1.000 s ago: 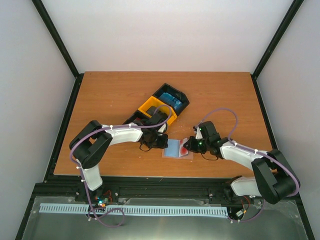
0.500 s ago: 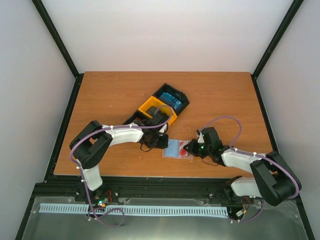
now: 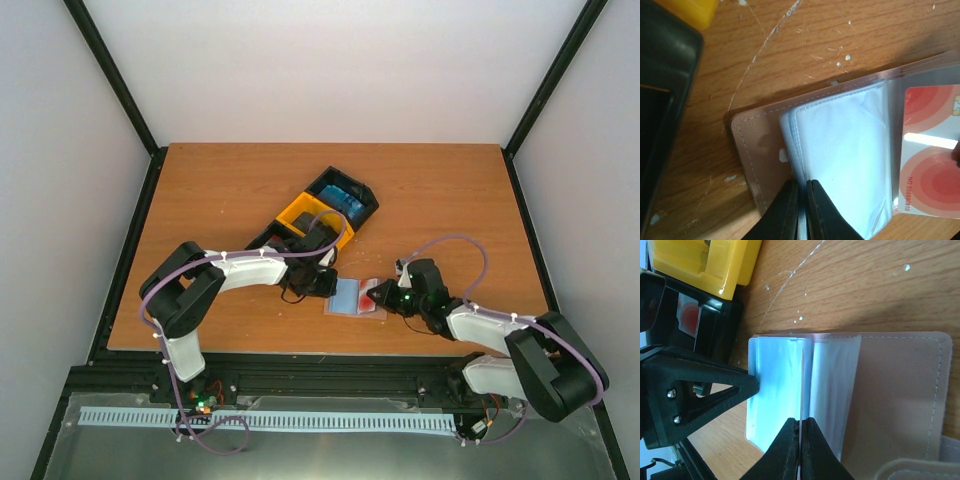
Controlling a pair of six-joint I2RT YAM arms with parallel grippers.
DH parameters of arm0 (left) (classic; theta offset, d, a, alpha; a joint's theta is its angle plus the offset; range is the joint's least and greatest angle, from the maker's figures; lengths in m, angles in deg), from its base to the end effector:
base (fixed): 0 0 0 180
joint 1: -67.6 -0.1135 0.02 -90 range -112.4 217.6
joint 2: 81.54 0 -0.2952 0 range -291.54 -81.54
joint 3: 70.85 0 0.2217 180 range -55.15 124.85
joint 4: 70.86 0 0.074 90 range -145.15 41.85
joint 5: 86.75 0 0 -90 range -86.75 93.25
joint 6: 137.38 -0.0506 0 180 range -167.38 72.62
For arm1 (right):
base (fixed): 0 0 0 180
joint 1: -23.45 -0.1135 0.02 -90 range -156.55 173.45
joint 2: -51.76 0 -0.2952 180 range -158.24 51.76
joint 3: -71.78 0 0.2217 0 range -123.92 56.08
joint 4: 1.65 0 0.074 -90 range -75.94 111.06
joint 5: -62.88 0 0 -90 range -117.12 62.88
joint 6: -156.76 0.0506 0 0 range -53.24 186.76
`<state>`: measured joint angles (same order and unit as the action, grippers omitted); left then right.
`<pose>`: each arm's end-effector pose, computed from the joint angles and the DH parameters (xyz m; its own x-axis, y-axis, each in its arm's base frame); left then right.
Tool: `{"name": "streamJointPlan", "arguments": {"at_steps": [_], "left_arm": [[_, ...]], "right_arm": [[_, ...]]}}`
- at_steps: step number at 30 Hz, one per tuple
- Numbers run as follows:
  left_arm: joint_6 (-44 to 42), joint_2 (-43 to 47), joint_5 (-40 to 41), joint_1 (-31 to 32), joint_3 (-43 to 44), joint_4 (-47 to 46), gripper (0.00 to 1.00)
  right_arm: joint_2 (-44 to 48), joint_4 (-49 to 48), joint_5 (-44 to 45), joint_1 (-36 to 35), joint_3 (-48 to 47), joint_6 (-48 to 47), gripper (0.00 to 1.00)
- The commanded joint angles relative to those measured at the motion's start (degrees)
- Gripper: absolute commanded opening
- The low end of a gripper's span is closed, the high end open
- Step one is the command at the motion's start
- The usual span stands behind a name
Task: Put the credit cards into the card holder
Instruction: Insert the credit card into the card holder.
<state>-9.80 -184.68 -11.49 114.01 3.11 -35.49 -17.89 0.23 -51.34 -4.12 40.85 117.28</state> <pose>0.2206 -0.2504 0.1819 -0.9666 0.1599 -0.2004 0.2352 0.8645 -0.4441 0.1513 0.1024 0.1734 -0.9057 0.3212 -0.2767 0.0013 0.6548 0.7558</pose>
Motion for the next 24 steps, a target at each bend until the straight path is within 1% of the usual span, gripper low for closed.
{"name": "streamJointPlan", "arguments": {"at_steps": [1, 5, 11, 19, 21, 24], "left_arm": [[0.4, -2.2, 1.9, 0.9, 0.4, 3.3, 0.06], [0.4, -2.2, 2.0, 1.0, 0.4, 3.4, 0.06], [0.1, -2.6, 1.9, 1.4, 1.0, 3.6, 0.06], [0.1, -2.7, 2.5, 1.5, 1.3, 4.1, 0.06], [0.1, -2.6, 2.7, 1.5, 1.3, 4.2, 0.06], [0.2, -2.6, 3.0, 1.5, 1.4, 4.4, 0.06]], "right_arm": [[-3.1, -5.9, -1.0, -0.2, 0.7, 0.2, 0.03], [-6.8, -10.0, -2.2, -0.4, 1.0, 1.5, 0.03], [-11.3, -15.0, -2.3, -2.6, 1.2, 3.6, 0.03], [-15.9, -19.9, -1.9, -5.1, 0.6, 6.3, 0.03], [-16.7, -21.2, -1.6, -5.6, 0.6, 6.8, 0.05], [-17.7, -22.2, -1.3, -6.4, 0.2, 7.1, 0.11]]}}
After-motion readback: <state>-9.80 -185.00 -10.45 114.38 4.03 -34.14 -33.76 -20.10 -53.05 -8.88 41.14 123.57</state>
